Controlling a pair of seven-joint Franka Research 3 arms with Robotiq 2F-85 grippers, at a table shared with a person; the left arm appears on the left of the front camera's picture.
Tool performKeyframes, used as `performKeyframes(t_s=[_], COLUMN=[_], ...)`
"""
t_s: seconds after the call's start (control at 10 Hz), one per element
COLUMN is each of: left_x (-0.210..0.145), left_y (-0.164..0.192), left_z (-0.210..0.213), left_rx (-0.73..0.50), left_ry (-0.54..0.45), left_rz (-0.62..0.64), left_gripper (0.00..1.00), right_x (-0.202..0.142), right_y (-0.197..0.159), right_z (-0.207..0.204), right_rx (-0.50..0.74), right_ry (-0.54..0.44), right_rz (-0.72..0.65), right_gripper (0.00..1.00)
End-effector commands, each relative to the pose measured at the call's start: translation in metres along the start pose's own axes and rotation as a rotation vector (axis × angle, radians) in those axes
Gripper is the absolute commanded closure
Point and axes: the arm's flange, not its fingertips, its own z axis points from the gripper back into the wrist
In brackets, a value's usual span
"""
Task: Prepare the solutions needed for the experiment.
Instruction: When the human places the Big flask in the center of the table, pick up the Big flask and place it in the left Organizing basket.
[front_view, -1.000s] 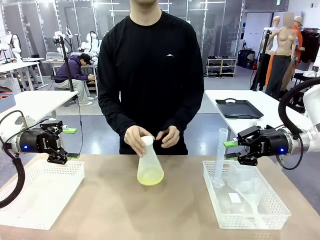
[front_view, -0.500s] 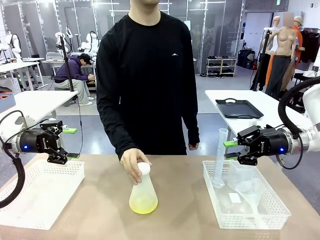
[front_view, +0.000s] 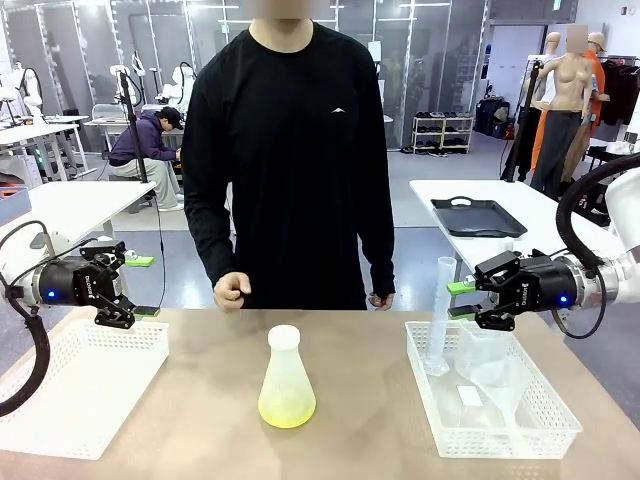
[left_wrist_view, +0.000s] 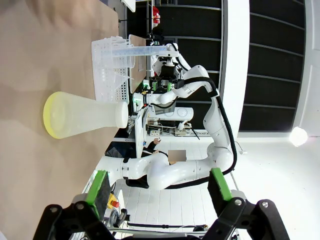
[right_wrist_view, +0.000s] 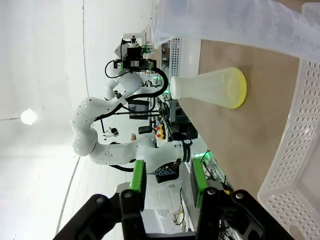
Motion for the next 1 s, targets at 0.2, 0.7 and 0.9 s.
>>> performKeyframes(t_s=[0.2, 0.7, 0.9], left_x=[0.0002, 0.0002, 0.0002], left_y=[-0.0015, -0.0015, -0.0015], left_z=[0.0001, 0.0001, 0.0001], left_rx=[-0.004, -0.004, -0.004], left_ry=[-0.002, -0.002, -0.002], left_rz=[-0.001, -0.001, -0.001], left_gripper=[0.00, 0.00, 0.00], right_x=[0.0004, 0.0004, 0.0004], right_y=[0.0009, 0.0009, 0.0009], right_z=[0.0005, 0.0005, 0.0005], right_rx=[-0.010, -0.010, -0.010], right_ry=[0.008, 0.008, 0.008], right_rz=[-0.002, -0.002, -0.002], right_gripper=[0.53, 0.53, 0.53])
